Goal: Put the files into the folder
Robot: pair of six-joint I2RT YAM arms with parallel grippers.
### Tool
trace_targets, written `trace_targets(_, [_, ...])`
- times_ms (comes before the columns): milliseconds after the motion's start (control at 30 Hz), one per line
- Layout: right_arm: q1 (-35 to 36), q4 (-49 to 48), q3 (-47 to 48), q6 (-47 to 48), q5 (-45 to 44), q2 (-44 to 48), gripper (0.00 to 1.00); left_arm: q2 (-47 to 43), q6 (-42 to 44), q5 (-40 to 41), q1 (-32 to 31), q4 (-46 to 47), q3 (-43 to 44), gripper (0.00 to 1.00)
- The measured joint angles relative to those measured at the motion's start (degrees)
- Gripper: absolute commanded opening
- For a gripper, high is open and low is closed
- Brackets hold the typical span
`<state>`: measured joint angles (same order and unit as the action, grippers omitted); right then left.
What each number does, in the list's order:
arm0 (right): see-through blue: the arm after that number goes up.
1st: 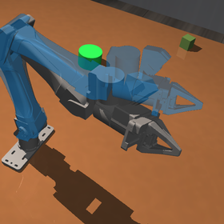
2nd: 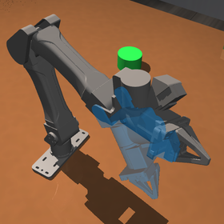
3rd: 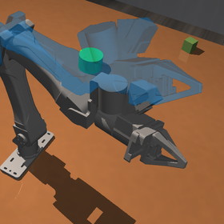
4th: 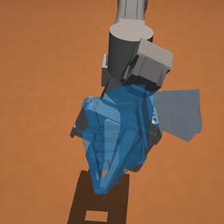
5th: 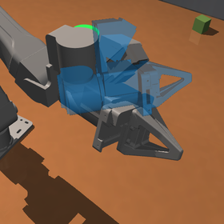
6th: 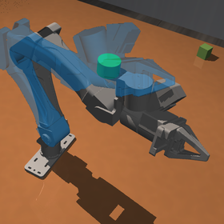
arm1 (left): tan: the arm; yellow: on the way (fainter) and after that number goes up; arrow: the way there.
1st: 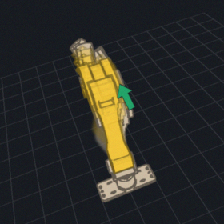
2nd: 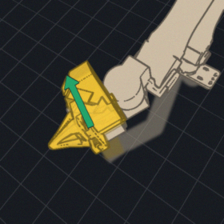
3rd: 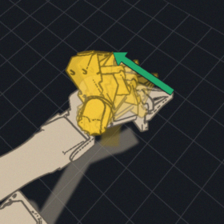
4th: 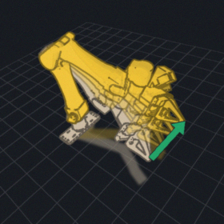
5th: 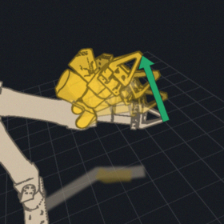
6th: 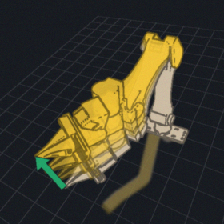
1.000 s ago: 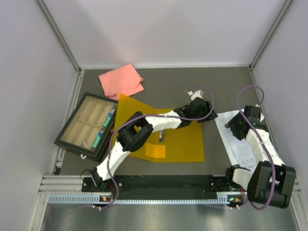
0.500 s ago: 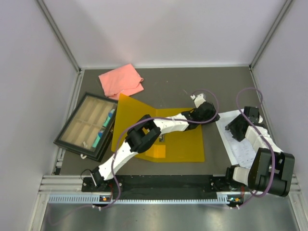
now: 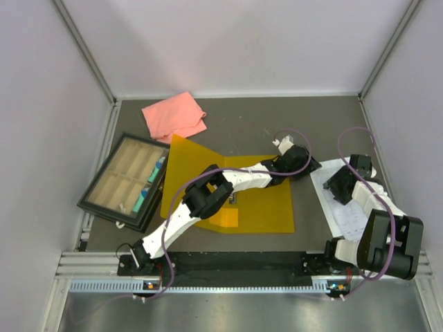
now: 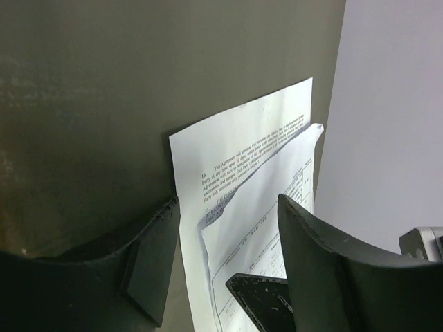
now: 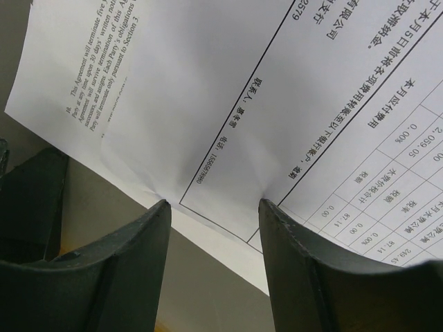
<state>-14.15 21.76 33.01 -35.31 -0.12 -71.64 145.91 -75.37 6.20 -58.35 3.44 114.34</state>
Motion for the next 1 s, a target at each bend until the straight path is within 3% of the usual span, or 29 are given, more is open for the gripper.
trace_targets(700, [-0.28,-5.35,1.66,1.92,5.01,-4.31,0.52,0.9,1.27,-8.46,0.79,7.89,-2.32,0.68])
trace_targets(1000, [-0.92,-14.1,2.05,2.05,20.92,-9.97,0.54,-1.42,13.88,-13.62,3.74,1.44,-1.64,0.7])
